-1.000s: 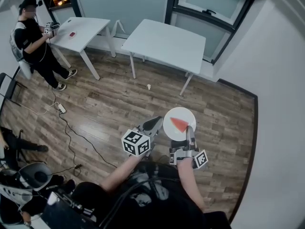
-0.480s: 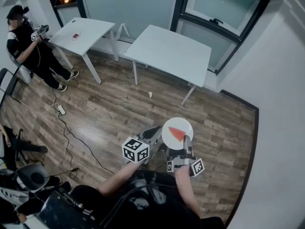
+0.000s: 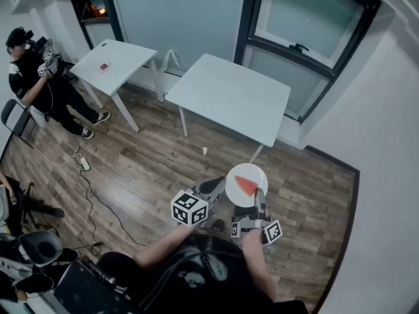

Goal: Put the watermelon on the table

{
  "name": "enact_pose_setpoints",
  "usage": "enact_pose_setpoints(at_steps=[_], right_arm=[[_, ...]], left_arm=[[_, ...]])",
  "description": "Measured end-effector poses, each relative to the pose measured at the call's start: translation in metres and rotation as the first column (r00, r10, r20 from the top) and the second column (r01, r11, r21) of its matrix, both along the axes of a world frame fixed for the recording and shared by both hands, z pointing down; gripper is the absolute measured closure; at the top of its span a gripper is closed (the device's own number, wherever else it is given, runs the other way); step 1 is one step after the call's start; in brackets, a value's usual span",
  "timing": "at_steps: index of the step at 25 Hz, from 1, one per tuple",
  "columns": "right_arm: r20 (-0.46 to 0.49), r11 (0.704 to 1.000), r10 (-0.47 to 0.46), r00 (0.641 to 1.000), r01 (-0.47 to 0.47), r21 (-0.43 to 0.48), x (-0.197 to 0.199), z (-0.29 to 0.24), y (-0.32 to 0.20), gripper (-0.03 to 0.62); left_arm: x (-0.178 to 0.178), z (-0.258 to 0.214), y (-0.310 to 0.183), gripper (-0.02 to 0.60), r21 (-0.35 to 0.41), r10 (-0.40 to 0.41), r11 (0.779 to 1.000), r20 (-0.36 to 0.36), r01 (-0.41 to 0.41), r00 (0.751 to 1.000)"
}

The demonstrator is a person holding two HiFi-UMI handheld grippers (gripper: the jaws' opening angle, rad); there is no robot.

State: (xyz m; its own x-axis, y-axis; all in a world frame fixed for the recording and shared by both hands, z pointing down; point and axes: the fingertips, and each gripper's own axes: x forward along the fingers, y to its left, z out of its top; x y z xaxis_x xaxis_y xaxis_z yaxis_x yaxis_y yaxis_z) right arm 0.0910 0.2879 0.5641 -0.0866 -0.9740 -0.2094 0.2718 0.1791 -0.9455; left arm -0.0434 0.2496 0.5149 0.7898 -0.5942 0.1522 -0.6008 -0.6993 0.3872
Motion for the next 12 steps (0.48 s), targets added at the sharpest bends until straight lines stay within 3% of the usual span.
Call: enact_pose_setpoints(at_steps=[12], right_arm=[[0.055,0.994,-0.017,0.998,0.023,-0.112,0.027,0.045,-0.07,0.526]], left_arm=[[0.032,0.03,-0.075,0.577,-0.079,-0.005,0.997,0.032,0.008,0.999]])
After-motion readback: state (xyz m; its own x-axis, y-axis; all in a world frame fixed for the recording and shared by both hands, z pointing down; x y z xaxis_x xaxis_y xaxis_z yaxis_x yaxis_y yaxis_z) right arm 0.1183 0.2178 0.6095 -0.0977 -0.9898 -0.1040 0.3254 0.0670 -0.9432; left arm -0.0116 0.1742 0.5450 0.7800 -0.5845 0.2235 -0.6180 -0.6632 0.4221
